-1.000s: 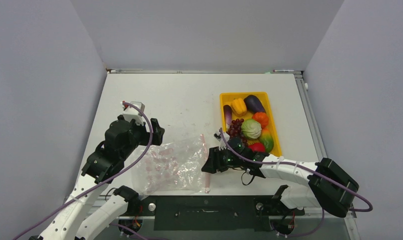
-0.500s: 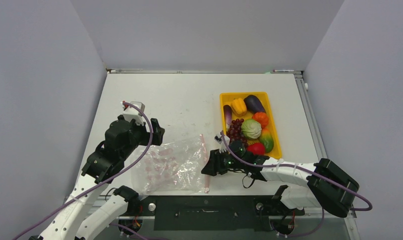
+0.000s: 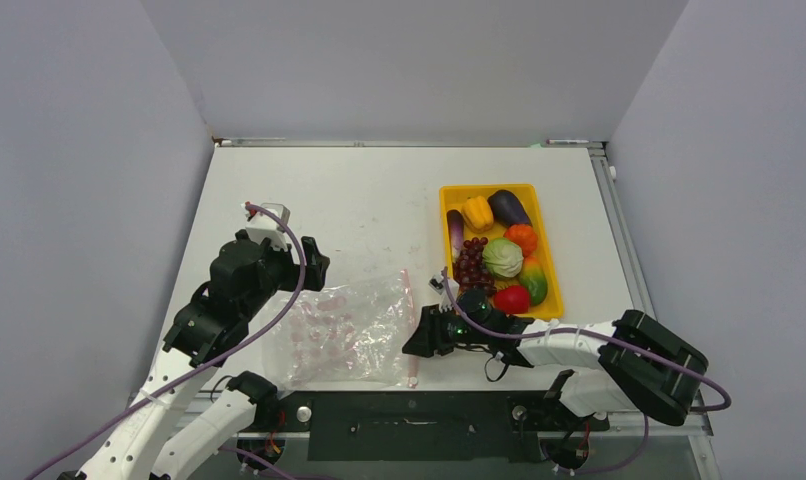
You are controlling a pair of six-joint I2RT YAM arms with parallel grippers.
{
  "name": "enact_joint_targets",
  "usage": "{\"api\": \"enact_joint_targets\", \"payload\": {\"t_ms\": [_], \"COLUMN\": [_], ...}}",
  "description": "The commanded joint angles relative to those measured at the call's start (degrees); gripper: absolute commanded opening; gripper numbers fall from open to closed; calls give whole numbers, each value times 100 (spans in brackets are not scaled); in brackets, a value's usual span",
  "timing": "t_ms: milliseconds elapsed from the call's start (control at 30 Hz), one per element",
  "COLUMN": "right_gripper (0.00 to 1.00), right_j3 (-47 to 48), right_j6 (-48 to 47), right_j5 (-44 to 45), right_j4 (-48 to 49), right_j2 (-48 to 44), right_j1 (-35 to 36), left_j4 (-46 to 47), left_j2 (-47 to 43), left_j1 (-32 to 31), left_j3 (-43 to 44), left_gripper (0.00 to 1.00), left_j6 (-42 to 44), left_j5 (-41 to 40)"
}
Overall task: Place the food in the zip-top bag and seal the zipper
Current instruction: Pick up the zipper food storage bag at the center of the board.
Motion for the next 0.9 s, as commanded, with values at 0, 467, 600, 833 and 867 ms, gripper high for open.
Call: {"api": "enact_joint_targets", "payload": {"t_ms": [0,467,600,833,867], "right_gripper": [38,5,5,5,5], "right_j3": [-112,-185,-6,432,505], "right_j6": [150,209,-43,-464,-506], "right_j5": [-137,-114,214,734,785], "right_j4": [841,1095,545,-391,-494], "right_j2": [189,157,-171,-557,-586], "right_j1": [66,144,222,405,442], "left_j4": [100,100,127,-3,-23], "left_j2": [15,20,-9,137,153], "left_j1": [13,4,0,-14,-15], "left_j3": [10,18,-25,126,169], "left_gripper": [96,96,96,96,96], "left_j6": [-67,-67,-163,-280,-286], "left_j5": [78,92,289,1063,1169]}}
